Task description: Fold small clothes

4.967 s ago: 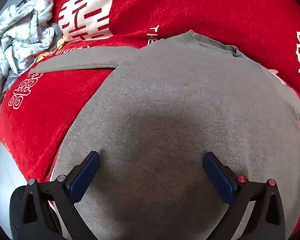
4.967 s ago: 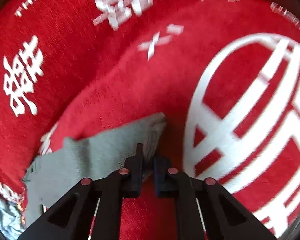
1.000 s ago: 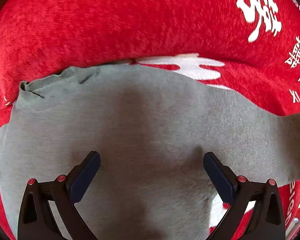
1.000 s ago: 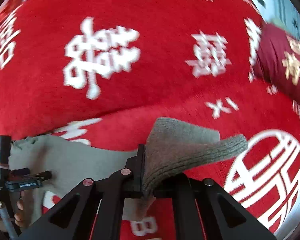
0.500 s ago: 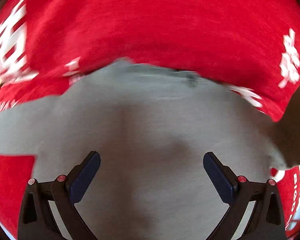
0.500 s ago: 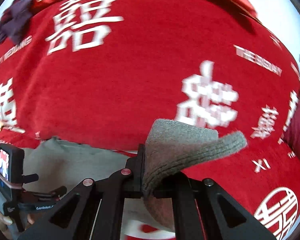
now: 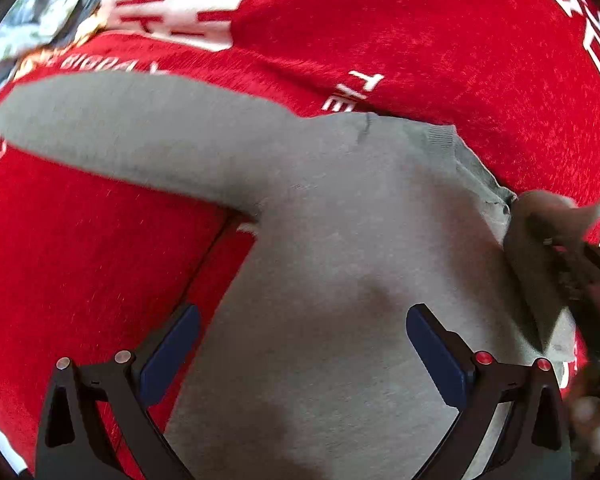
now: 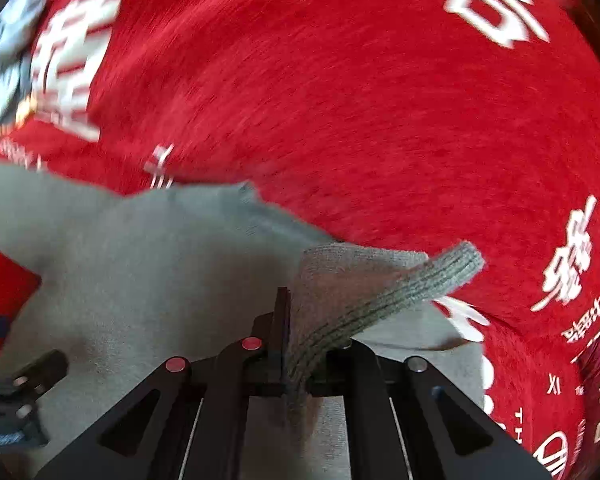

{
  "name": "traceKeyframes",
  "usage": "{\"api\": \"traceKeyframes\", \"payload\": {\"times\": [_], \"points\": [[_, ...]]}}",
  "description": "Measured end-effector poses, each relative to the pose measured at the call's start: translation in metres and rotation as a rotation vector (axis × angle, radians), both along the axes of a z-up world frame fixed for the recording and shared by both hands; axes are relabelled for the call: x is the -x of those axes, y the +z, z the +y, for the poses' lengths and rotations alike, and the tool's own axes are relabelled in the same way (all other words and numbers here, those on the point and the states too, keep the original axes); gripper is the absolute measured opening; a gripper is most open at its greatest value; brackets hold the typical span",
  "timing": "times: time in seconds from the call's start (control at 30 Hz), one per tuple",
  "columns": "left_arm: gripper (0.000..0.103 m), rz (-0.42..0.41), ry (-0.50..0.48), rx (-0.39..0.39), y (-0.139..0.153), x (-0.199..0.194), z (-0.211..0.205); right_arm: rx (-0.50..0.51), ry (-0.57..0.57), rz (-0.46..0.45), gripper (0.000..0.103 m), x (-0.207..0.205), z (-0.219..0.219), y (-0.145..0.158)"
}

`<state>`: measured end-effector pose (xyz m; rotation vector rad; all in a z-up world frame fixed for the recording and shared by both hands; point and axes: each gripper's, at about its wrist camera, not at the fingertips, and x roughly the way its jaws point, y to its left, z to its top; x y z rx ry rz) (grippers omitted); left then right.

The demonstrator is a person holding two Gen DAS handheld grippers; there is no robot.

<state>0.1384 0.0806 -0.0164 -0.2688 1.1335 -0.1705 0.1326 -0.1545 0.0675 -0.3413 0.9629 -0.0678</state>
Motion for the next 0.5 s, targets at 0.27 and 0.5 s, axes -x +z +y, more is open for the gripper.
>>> {"api": "traceKeyframes", "payload": {"times": [0.27,0.5], "points": [[0.103,-0.055,-0.001,0.064,-0.005,0.010,0.010,-0.042,0.028,0.063,0.006,-0.017,0.033,-0.027],[0.103,-0.077,-0.020,0.052,-0.005,0.009,0.016,-0.232,0.148,0.097,0.059,0.000,0.023,0.010]]}}
